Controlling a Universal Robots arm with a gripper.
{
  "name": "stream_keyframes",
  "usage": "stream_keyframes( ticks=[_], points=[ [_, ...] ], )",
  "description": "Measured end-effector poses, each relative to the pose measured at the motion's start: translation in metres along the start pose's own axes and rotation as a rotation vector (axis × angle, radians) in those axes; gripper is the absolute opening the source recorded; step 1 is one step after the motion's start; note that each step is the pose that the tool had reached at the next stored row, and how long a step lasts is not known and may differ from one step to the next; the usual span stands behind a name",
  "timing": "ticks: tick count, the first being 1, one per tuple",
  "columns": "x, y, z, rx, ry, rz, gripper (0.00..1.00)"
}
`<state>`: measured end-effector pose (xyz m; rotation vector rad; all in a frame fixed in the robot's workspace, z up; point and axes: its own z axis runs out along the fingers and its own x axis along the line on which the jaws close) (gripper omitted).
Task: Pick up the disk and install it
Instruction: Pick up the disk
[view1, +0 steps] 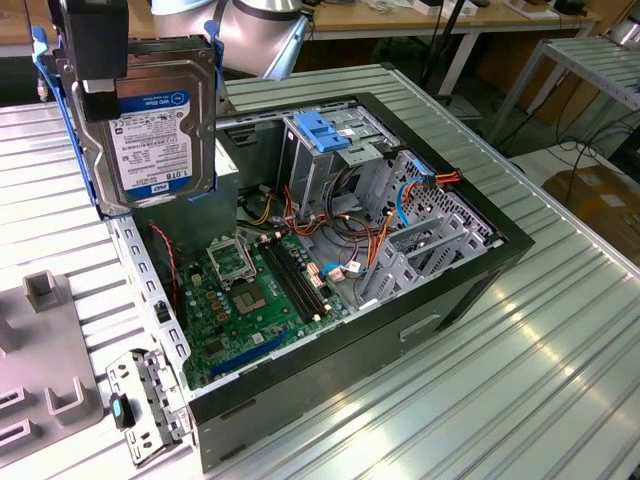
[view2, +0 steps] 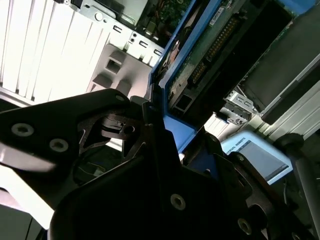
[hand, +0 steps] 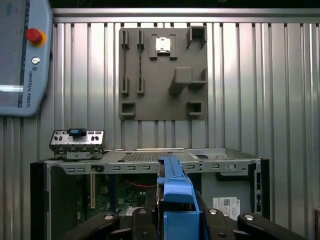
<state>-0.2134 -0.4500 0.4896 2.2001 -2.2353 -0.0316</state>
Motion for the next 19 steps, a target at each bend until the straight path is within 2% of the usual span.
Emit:
stream_keyframes(
  ticks=[2, 4, 11, 13, 16, 17, 19],
  points=[
    [0.0047, -0.0018, -0.0001, -0.0001, 0.0001, 0.0, 0.37],
    [0.007, -0.0065, 0.0, 0.0, 0.0, 0.0, 0.37],
    [0.0081, -0.0397, 0.0, -0.0002, 0.0, 0.0, 0.37],
    [0.0081, -0.0534, -0.0001, -0.0002, 0.0, 0.0, 0.37],
    [0.0081, -0.0662, 0.0, -0.0002, -0.0001, 0.0, 0.37],
    [0.0081, -0.0757, -0.0001, -0.0003, 0.0, 0.0, 0.37],
    [0.0082, -0.0836, -0.0002, -0.0003, 0.0001, 0.0, 0.37]
  ],
)
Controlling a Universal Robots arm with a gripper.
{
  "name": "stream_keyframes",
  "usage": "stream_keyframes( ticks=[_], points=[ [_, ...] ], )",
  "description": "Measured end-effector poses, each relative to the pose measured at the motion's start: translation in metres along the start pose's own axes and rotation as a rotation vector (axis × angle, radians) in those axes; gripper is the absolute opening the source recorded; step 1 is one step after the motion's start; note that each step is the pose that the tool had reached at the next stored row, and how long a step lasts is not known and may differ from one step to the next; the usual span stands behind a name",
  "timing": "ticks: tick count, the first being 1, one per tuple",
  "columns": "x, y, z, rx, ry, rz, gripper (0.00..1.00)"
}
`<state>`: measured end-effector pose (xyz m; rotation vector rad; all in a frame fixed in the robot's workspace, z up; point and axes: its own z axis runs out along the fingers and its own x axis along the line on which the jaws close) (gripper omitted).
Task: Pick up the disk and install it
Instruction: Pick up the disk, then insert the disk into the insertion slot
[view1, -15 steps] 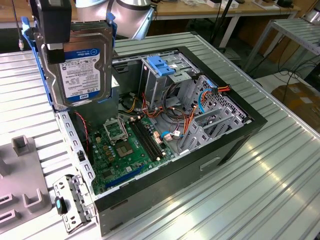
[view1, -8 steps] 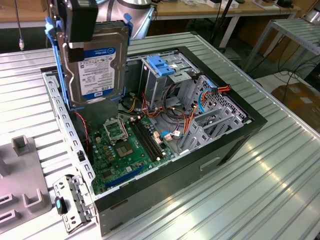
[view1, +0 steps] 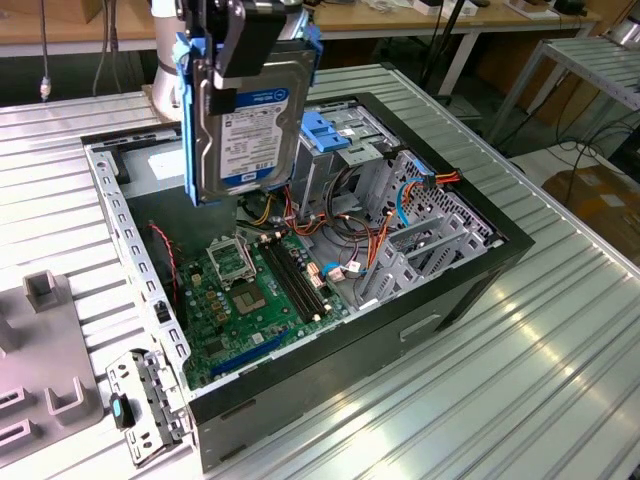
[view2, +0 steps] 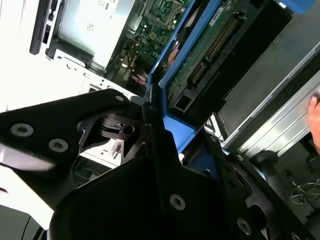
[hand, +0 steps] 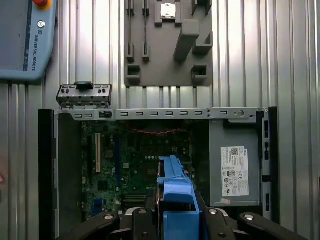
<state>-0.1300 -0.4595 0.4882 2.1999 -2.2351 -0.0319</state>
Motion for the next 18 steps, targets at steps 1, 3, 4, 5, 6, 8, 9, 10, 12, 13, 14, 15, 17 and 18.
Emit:
stream_keyframes(
  ticks=[1, 3, 4, 5, 6, 8, 9, 10, 12, 13, 14, 15, 17, 18],
  points=[
    [0.0, -0.0043, 0.0, 0.0, 0.0, 0.0, 0.37],
    [0.0, -0.0103, 0.0, -0.0001, -0.0001, 0.0, 0.37],
    [0.0, -0.0115, -0.0001, -0.0001, -0.0001, 0.0, 0.37],
    [0.0001, -0.0115, -0.0001, 0.0, -0.0001, 0.0, 0.37],
    [0.0001, -0.0115, -0.0001, -0.0001, -0.0001, 0.0, 0.37],
    [0.0001, -0.0119, -0.0001, 0.0, 0.0, 0.0, 0.37],
    [0.0001, -0.0119, -0.0001, 0.0, -0.0001, 0.0, 0.37],
    [0.0002, -0.0119, -0.0001, 0.0, 0.0, 0.0, 0.37],
    [0.0006, -0.0119, -0.0001, 0.0, -0.0001, 0.0, 0.37],
    [0.001, -0.0119, -0.0001, 0.0, -0.0001, 0.0, 0.37],
    [0.0015, -0.0119, -0.0001, 0.0, 0.0, 0.0, 0.37],
    [0.0021, -0.012, -0.0001, 0.0, -0.0001, 0.0, 0.37],
    [0.0035, -0.0119, -0.0001, 0.0, -0.0001, 0.0, 0.37],
    [0.0043, -0.0119, -0.0001, 0.0, -0.0001, 0.0, 0.37]
  ],
)
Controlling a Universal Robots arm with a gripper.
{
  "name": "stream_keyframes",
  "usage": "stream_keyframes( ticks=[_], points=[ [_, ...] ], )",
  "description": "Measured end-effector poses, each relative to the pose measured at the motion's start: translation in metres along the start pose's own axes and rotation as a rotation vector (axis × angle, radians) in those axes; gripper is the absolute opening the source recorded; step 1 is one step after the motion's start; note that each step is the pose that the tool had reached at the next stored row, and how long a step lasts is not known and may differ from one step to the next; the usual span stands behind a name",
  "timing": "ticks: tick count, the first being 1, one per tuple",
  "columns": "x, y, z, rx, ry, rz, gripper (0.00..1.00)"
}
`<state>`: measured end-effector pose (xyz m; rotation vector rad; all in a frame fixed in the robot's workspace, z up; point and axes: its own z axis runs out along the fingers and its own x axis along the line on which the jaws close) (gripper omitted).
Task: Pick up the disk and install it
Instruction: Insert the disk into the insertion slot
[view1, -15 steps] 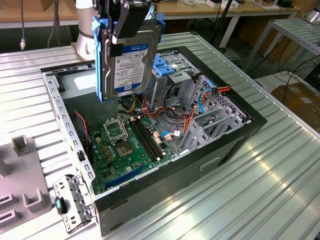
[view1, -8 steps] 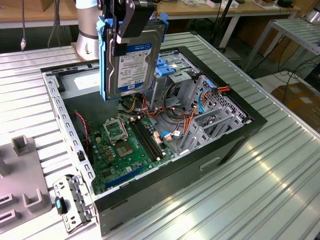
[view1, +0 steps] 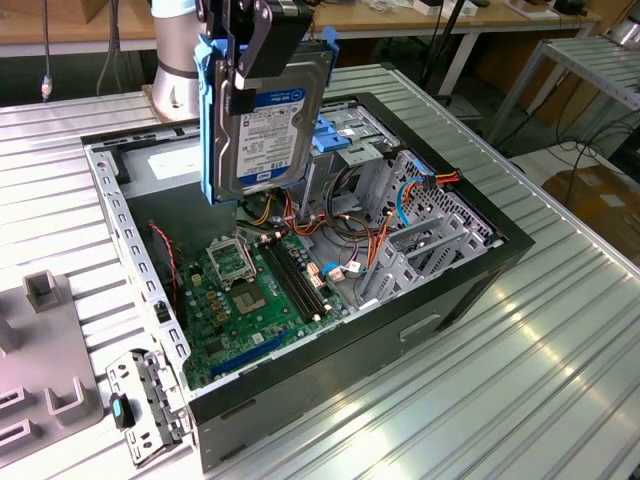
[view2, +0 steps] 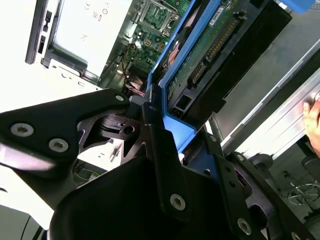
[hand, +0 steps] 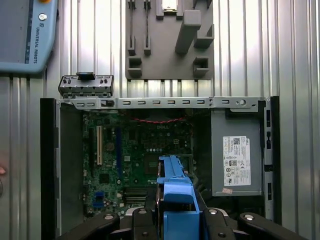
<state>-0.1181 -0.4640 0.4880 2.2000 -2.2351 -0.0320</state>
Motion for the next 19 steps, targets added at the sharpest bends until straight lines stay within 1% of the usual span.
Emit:
stream_keyframes(
  ticks=[6, 13, 16, 17, 19],
  points=[
    [0.0067, -0.0001, -0.0001, 0.0, 0.0001, 0.0, 0.37],
    [0.0167, -0.0002, -0.0002, 0.0, 0.0, 0.0, 0.37],
    [0.0234, -0.0004, -0.0003, -0.0001, 0.0001, 0.0, 0.37],
    [0.0273, -0.0004, -0.0003, 0.0, 0.0, 0.0, 0.37],
    [0.0305, -0.0005, -0.0004, 0.0, 0.0001, 0.0, 0.37]
  ],
)
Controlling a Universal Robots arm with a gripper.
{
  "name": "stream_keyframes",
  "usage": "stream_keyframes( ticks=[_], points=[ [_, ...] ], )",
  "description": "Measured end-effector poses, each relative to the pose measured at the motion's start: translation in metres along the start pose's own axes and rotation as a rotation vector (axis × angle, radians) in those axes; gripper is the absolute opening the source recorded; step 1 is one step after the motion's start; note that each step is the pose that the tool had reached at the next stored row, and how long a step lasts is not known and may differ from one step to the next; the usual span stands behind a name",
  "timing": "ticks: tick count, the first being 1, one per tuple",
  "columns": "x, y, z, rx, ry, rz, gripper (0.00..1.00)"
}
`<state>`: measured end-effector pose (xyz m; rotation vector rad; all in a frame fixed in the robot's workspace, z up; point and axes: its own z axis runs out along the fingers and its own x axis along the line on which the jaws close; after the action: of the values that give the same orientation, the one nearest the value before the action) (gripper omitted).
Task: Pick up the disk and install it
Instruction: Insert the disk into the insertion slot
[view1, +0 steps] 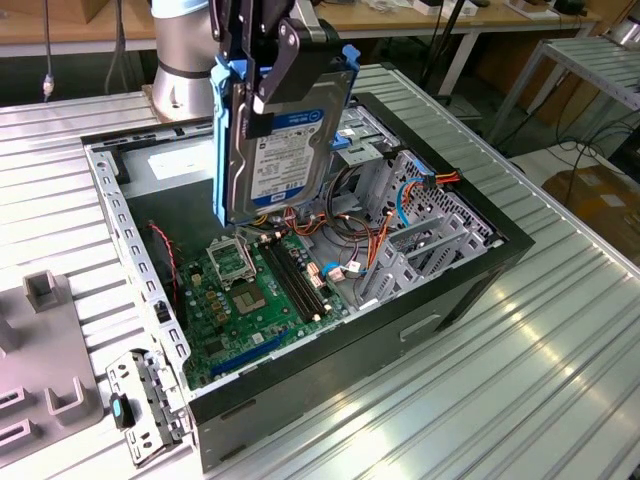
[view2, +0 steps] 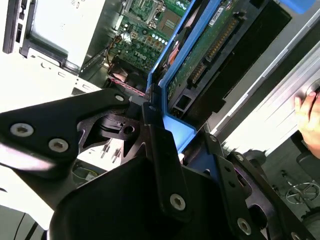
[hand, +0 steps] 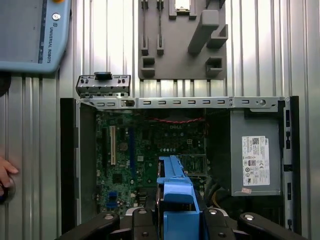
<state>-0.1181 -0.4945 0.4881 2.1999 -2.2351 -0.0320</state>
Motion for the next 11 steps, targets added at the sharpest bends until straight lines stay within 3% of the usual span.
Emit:
stream_keyframes(
  ticks=[3, 11],
  points=[
    [0.0033, 0.0, 0.0, 0.0001, -0.0001, 0.0, 0.37],
    [0.0043, 0.0, 0.0, 0.0, -0.0001, 0.0, 0.37]
  ],
)
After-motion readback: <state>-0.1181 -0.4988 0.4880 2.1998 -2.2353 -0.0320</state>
